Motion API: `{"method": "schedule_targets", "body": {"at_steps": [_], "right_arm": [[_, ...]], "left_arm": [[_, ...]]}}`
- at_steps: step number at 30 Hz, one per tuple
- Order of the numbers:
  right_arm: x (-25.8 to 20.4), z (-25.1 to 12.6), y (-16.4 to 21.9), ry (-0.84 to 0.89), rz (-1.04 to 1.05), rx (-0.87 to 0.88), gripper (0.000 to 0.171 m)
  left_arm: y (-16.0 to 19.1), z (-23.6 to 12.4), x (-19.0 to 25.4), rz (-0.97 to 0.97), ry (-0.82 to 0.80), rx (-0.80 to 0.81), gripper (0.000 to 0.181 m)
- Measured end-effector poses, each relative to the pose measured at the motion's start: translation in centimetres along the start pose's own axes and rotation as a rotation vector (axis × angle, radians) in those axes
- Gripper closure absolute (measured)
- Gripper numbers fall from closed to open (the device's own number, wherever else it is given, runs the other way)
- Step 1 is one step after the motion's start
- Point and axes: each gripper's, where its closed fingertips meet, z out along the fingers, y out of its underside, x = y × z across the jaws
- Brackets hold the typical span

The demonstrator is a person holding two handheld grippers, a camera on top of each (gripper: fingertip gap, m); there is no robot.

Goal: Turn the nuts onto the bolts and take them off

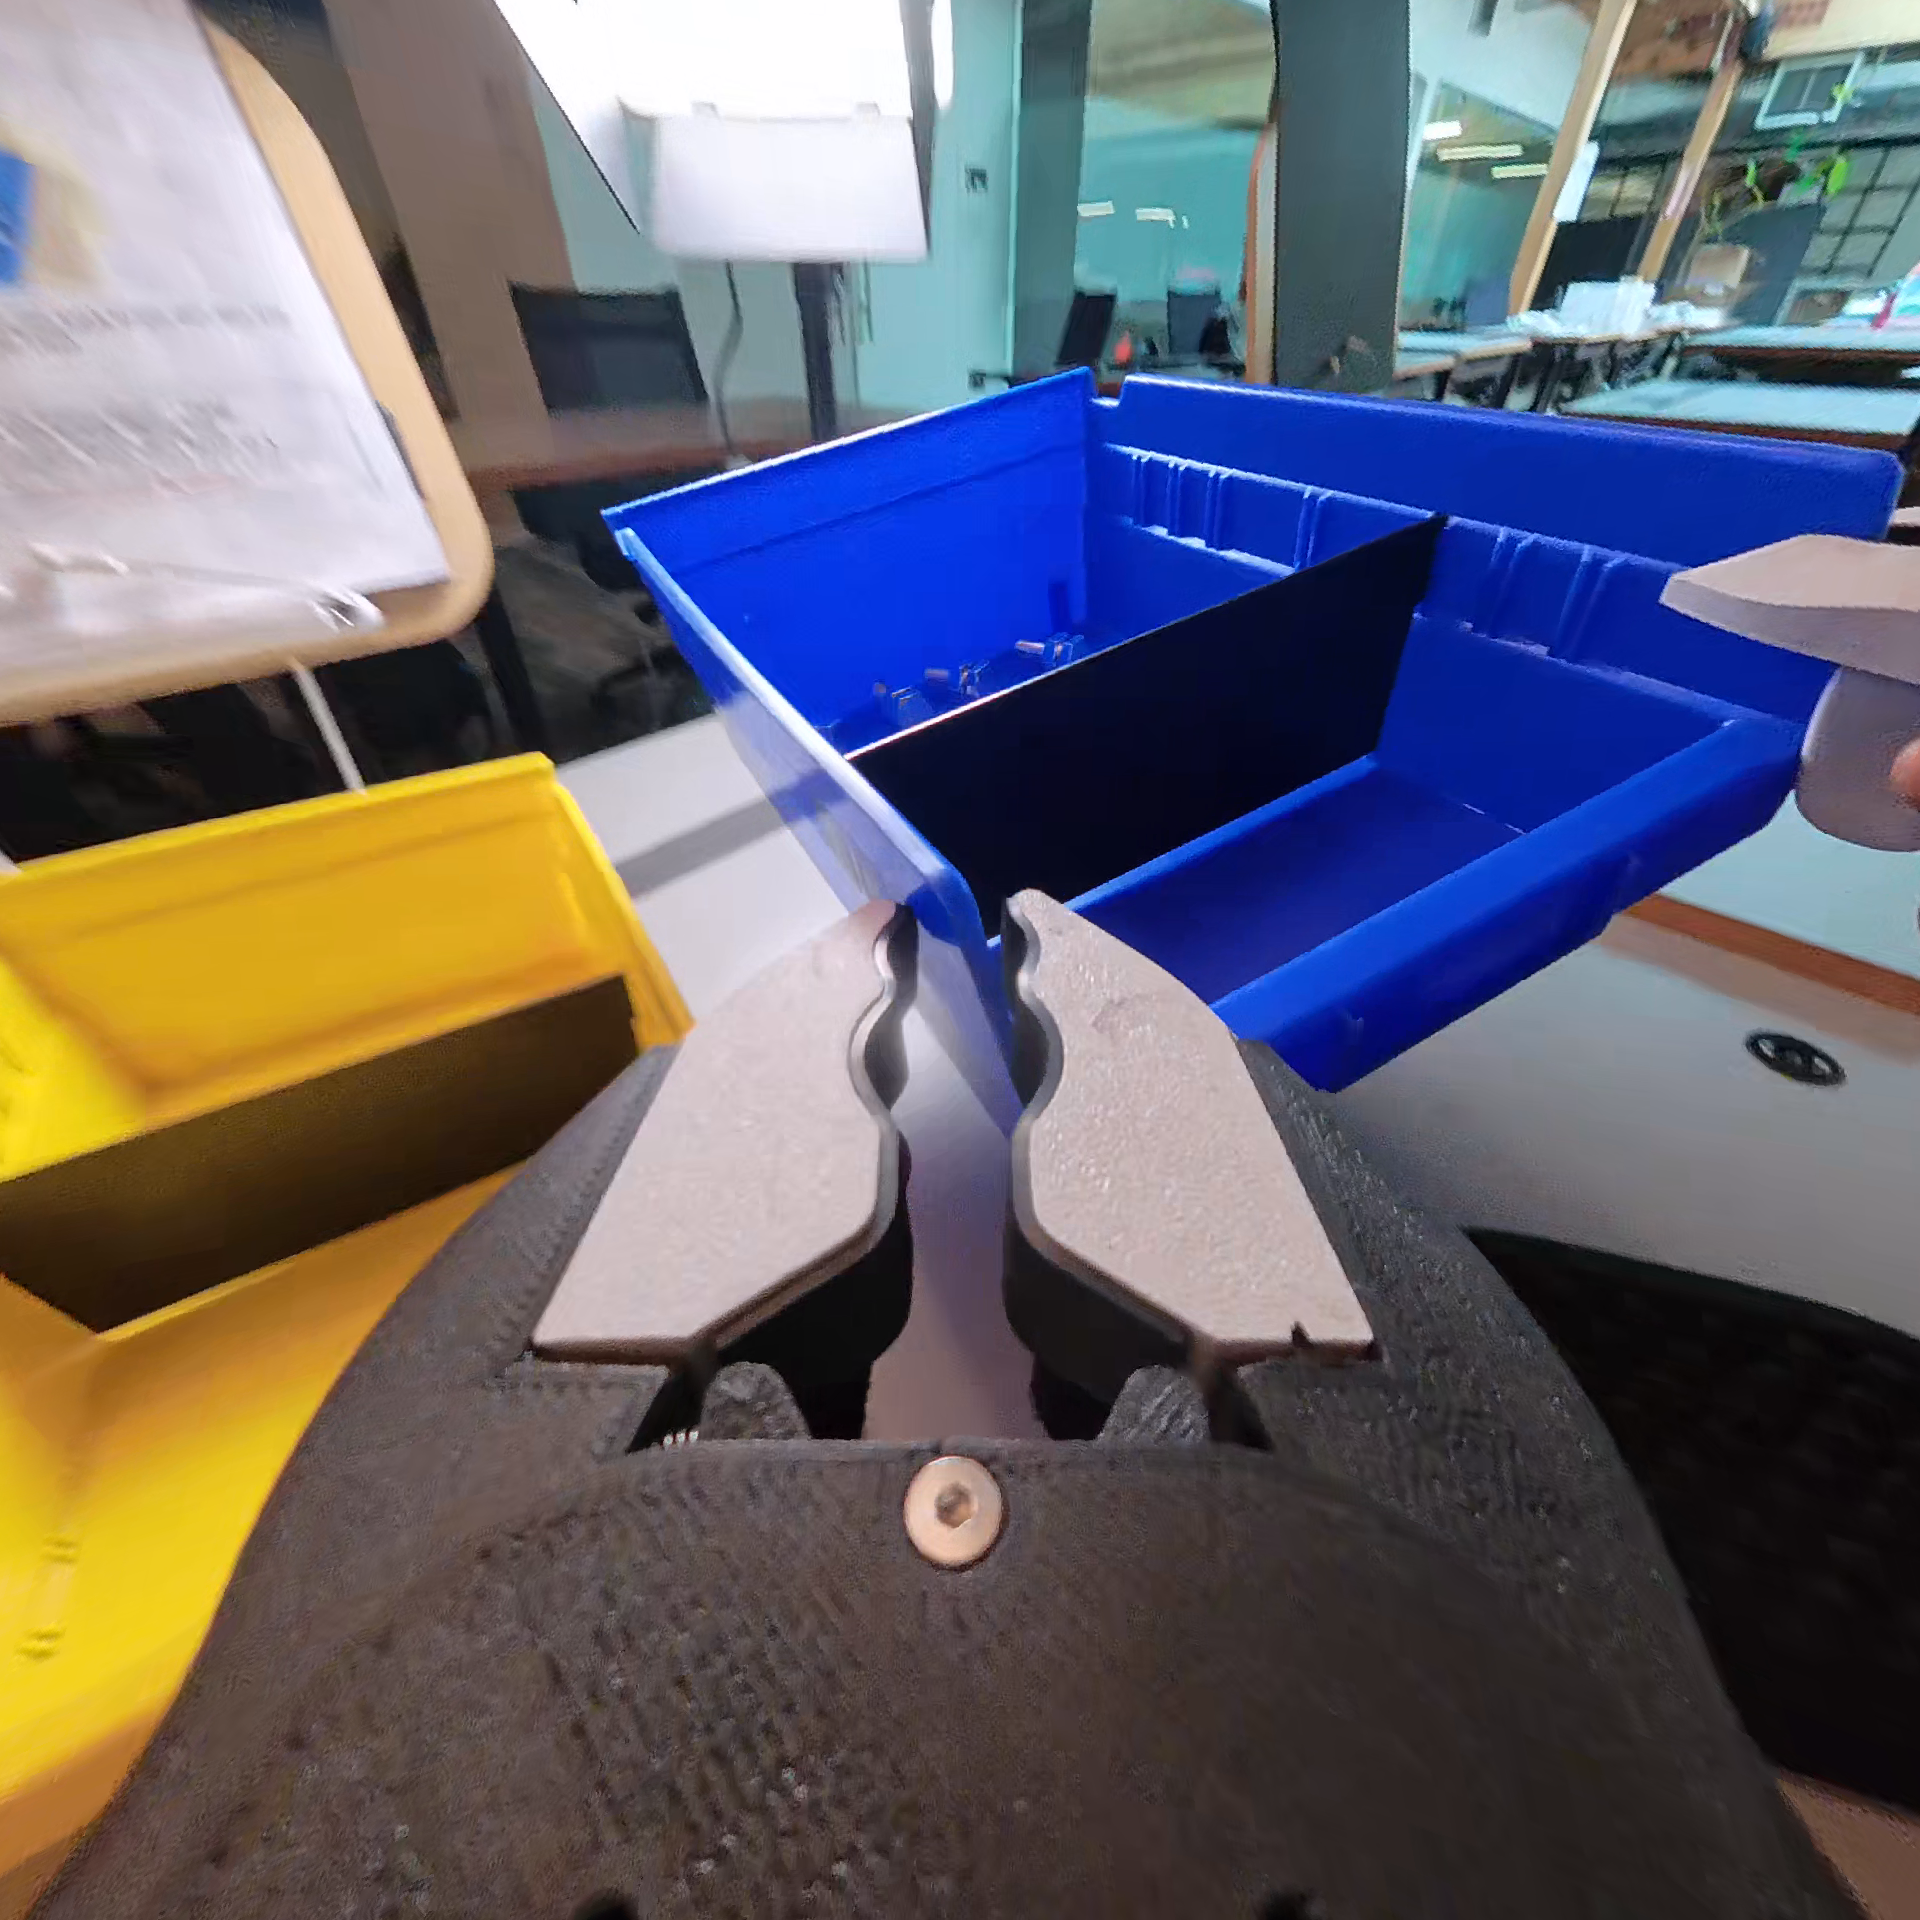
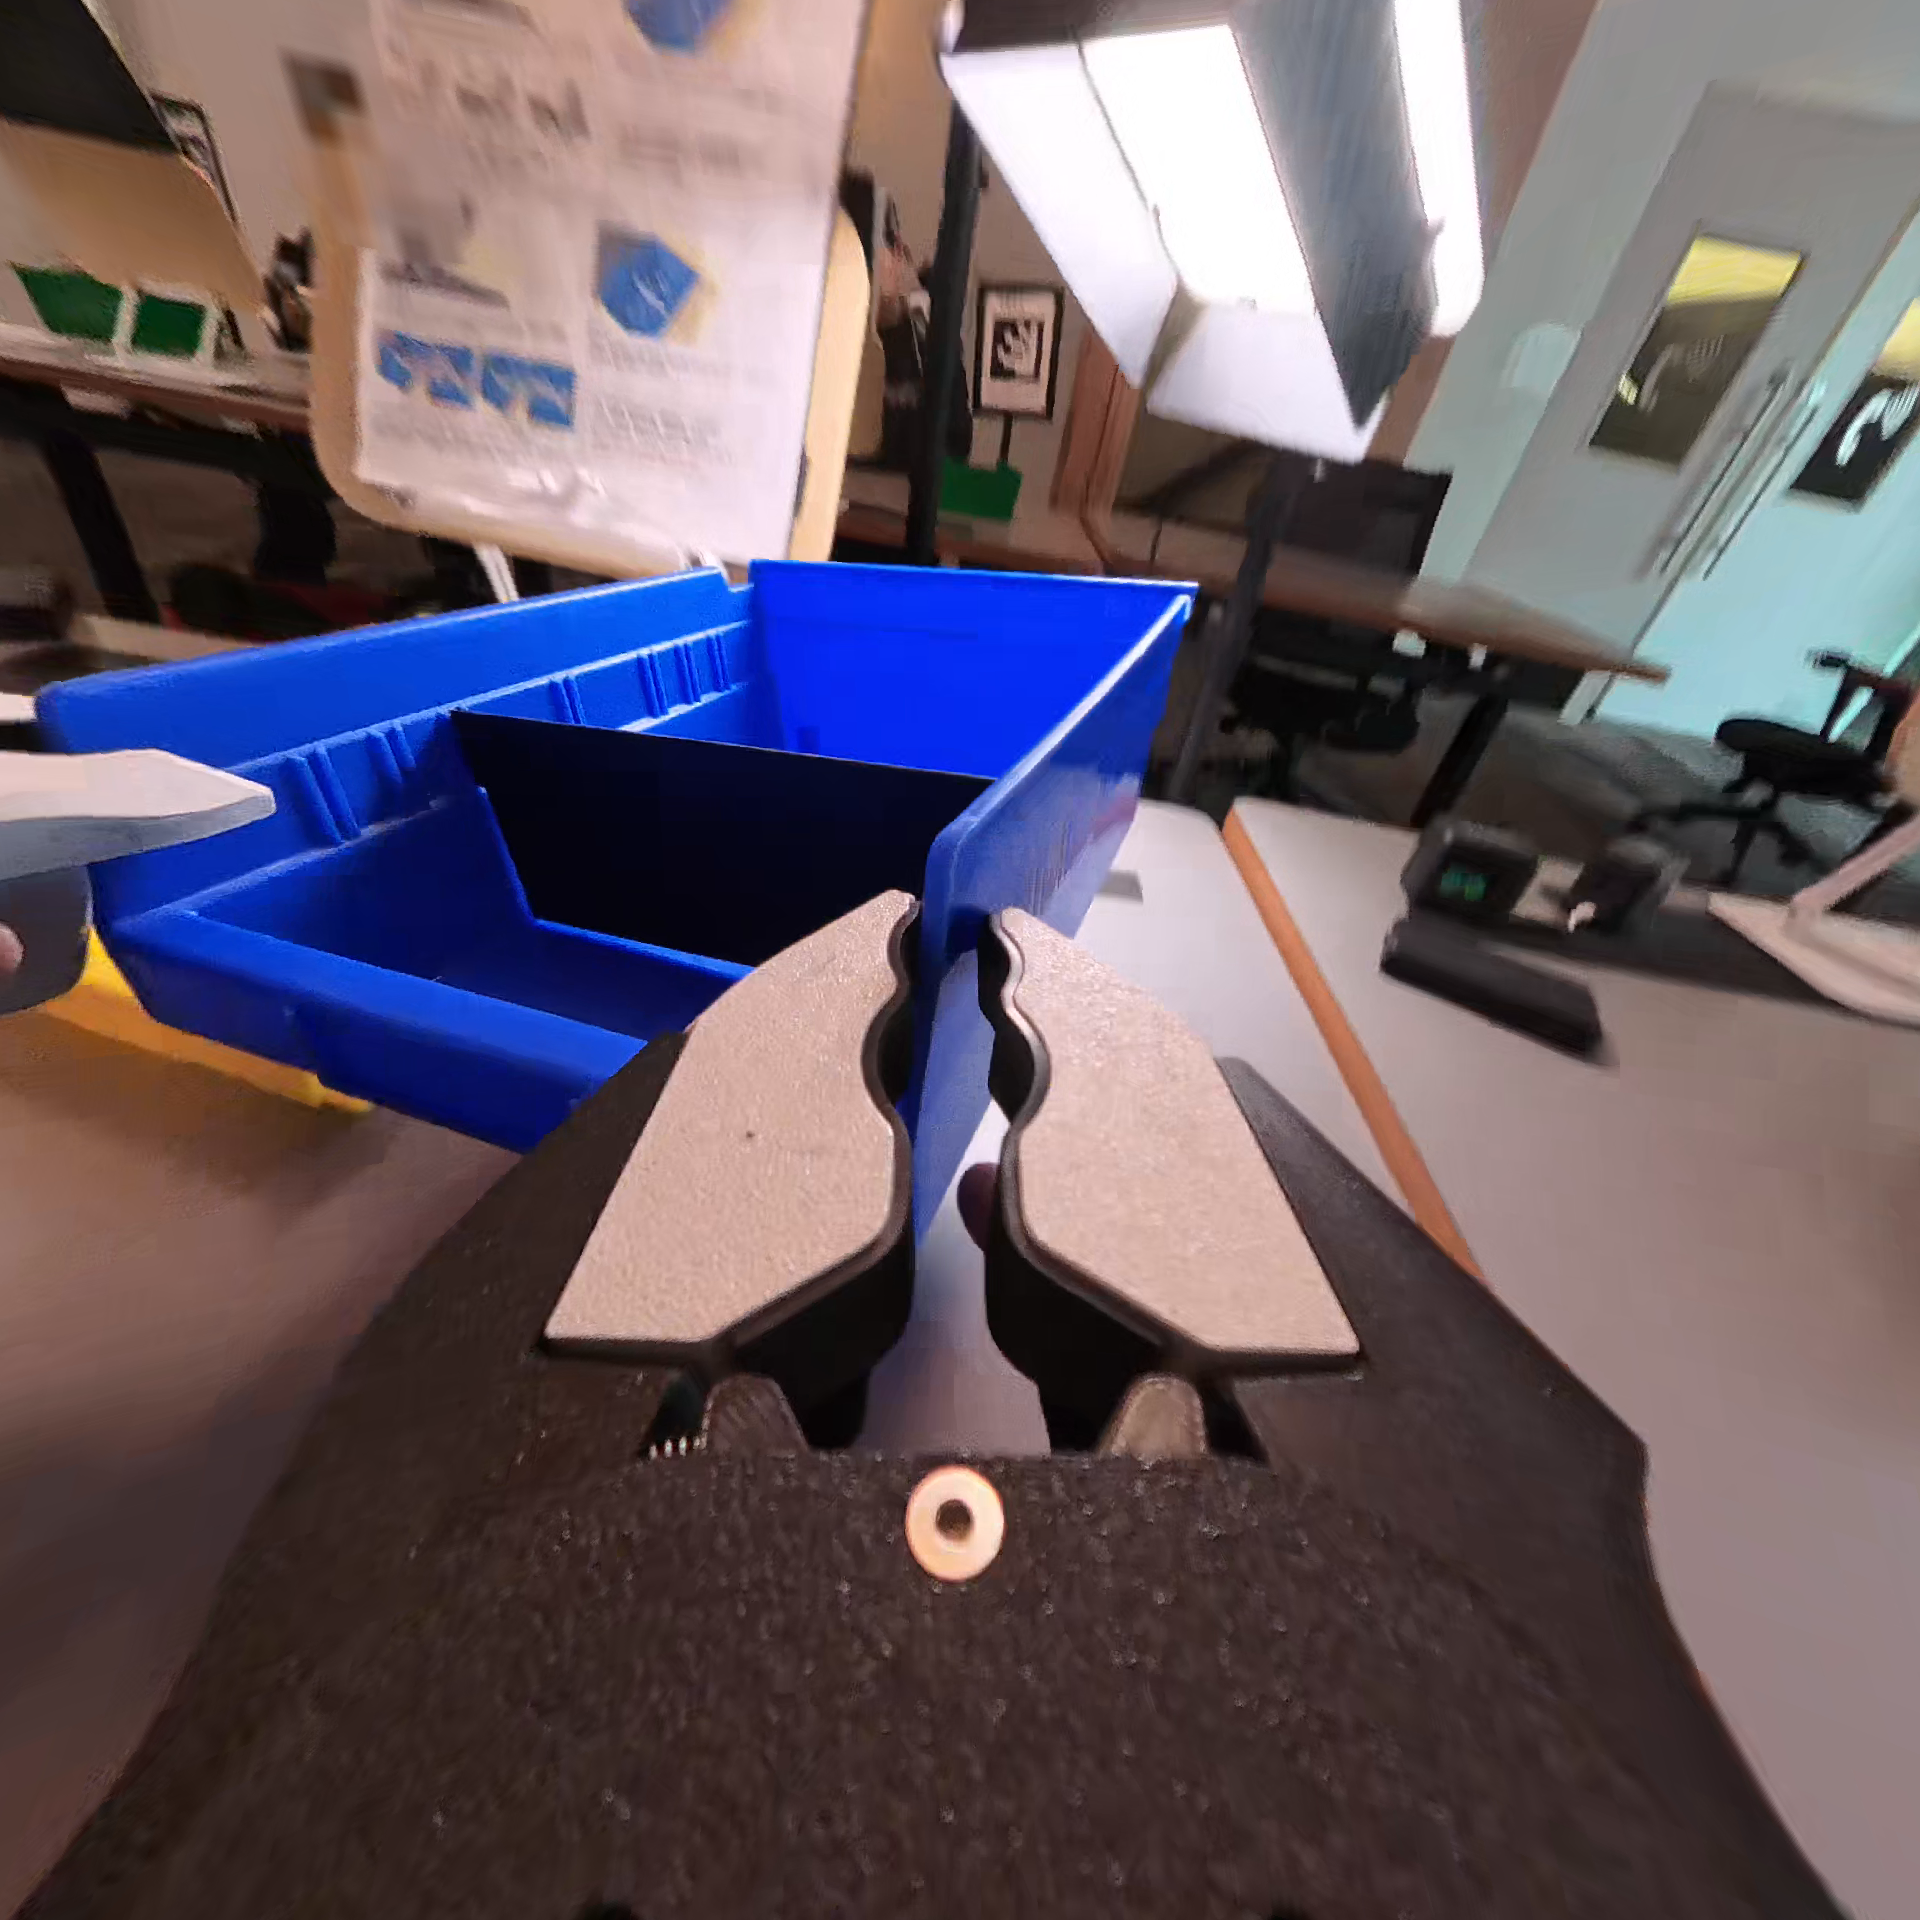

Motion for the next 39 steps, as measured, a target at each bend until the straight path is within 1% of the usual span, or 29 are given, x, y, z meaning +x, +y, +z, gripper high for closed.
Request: {"method": "schedule_targets", "body": {"at_steps": [4,6,8,11,14,16,19,22,25,28,30,32,34,38,39], "right_arm": [[-3.7,-0.1,-6.9,-0.060,-0.024,0.156,0.160],[-6.5,0.5,-9.8,-0.134,0.001,0.226,0.159],[-10.0,1.7,-11.9,-0.208,0.017,0.265,0.158],[-16.3,4.2,-14.0,-0.343,0.059,0.289,0.158],[-23.4,6.6,-14.4,-0.479,0.089,0.258,0.158],[-28.2,7.9,-13.5,-0.565,0.101,0.216,0.158],[-34.6,9.2,-11.0,-0.669,0.135,0.155,0.157],[-39.7,9.6,-7.5,-0.736,0.145,0.080,0.157],[-43.0,9.8,-3.6,-0.780,0.127,0.009,0.156],[-45.0,9.9,-0.1,-0.811,0.101,-0.059,0.155],[-45.4,9.8,0.8,-0.797,0.062,-0.038,0.154],[-45.3,9.8,1.2,-0.785,0.031,-0.037,0.153],[-45.0,10.1,1.8,-0.782,0.025,-0.046,0.154],[-44.8,10.4,4.2,-0.801,-0.051,-0.108,0.153],[-44.6,10.5,4.8,-0.808,-0.064,-0.129,0.153]], "left_arm": [[-6.0,-4.4,-3.8,0.044,-0.101,0.121,0.168],[-8.6,-7.4,-6.4,0.051,-0.167,0.172,0.169],[-10.5,-10.9,-9.2,0.060,-0.249,0.204,0.169],[-11.6,-16.4,-14.0,0.049,-0.384,0.220,0.170],[-11.3,-21.9,-18.4,0.035,-0.514,0.220,0.170],[-10.2,-25.2,-20.9,0.030,-0.584,0.191,0.170],[-6.9,-29.0,-24.5,0.022,-0.671,0.117,0.171],[-2.4,-31.5,-27.0,-0.016,-0.716,0.046,0.171],[2.4,-32.8,-28.7,-0.090,-0.714,0.004,0.171],[6.8,-33.1,-30.0,-0.098,-0.743,-0.043,0.172],[8.9,-33.1,-30.3,-0.038,-0.760,-0.043,0.173],[9.8,-32.9,-30.1,-0.035,-0.761,-0.021,0.172],[10.0,-32.4,-29.8,-0.046,-0.735,0.005,0.171],[11.8,-31.6,-29.7,-0.005,-0.744,-0.090,0.171],[12.2,-31.4,-29.5,0.004,-0.725,-0.111,0.170]]}}
